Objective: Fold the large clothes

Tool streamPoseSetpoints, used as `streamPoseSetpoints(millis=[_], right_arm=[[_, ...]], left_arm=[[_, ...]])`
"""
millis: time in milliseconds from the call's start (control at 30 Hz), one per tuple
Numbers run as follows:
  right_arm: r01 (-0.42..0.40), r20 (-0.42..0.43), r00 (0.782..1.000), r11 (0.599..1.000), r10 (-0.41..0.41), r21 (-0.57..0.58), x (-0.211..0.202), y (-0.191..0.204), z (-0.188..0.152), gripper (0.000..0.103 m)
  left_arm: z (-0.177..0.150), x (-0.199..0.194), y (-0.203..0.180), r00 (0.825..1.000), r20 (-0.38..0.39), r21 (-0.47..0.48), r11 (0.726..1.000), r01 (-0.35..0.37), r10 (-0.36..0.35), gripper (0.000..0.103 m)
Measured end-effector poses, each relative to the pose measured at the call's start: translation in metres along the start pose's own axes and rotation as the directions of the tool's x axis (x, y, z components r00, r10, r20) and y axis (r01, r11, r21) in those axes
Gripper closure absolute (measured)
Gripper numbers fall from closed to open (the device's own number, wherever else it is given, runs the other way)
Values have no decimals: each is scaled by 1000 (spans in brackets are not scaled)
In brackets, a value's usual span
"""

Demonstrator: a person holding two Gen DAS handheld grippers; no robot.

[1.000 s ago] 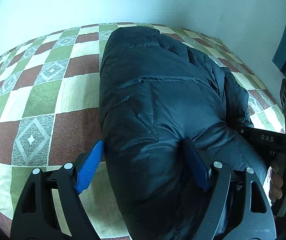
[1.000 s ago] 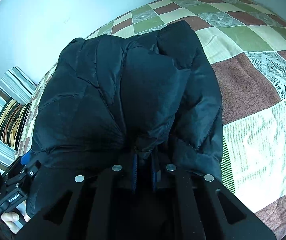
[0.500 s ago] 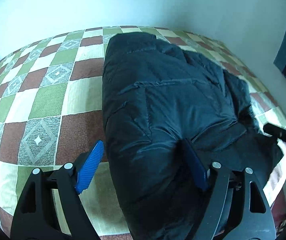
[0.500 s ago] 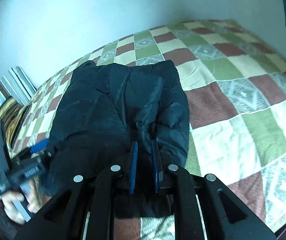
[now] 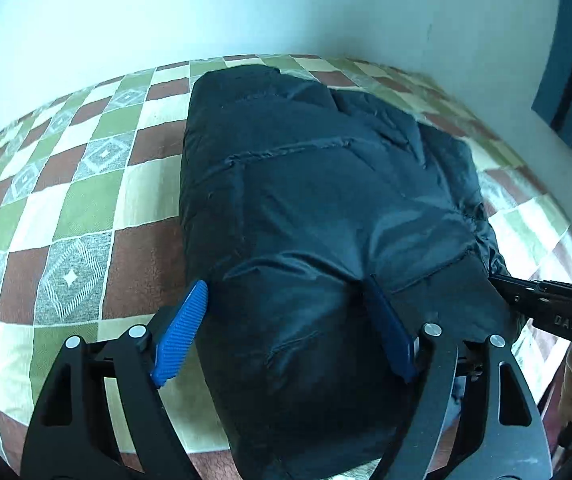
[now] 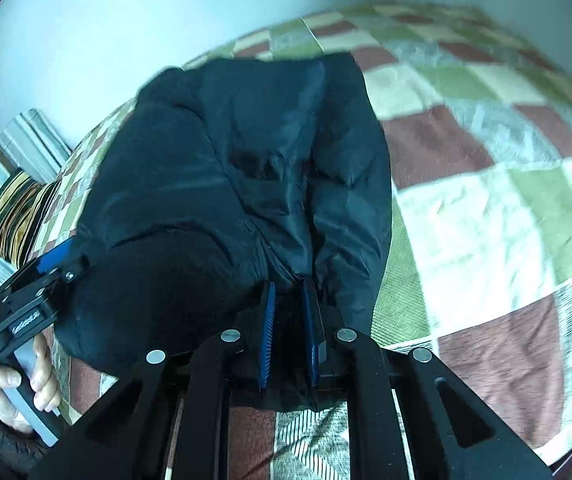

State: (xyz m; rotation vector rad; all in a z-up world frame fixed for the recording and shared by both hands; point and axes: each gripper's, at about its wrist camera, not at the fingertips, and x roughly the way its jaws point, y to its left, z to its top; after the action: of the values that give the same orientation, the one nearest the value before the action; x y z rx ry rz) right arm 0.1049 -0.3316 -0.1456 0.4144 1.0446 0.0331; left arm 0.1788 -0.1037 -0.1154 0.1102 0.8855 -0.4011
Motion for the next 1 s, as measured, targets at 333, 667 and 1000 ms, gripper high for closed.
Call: streamPoseSetpoints(millis=[333, 667, 1000], right_arm=[[-8, -4, 1000, 1000, 8, 2, 17, -3, -1, 90], [4, 67, 998, 1000, -2, -21, -22, 3, 4, 85], [-30, 168, 985, 996, 43, -83, -30, 14, 88, 80]], left_arm=[[-9, 15, 13, 1000, -10, -32, 999, 23, -23, 23], [4, -12, 27, 997, 5, -107, 991, 79, -79, 23], [74, -6, 41, 997, 60, -73, 996, 44, -39, 23]])
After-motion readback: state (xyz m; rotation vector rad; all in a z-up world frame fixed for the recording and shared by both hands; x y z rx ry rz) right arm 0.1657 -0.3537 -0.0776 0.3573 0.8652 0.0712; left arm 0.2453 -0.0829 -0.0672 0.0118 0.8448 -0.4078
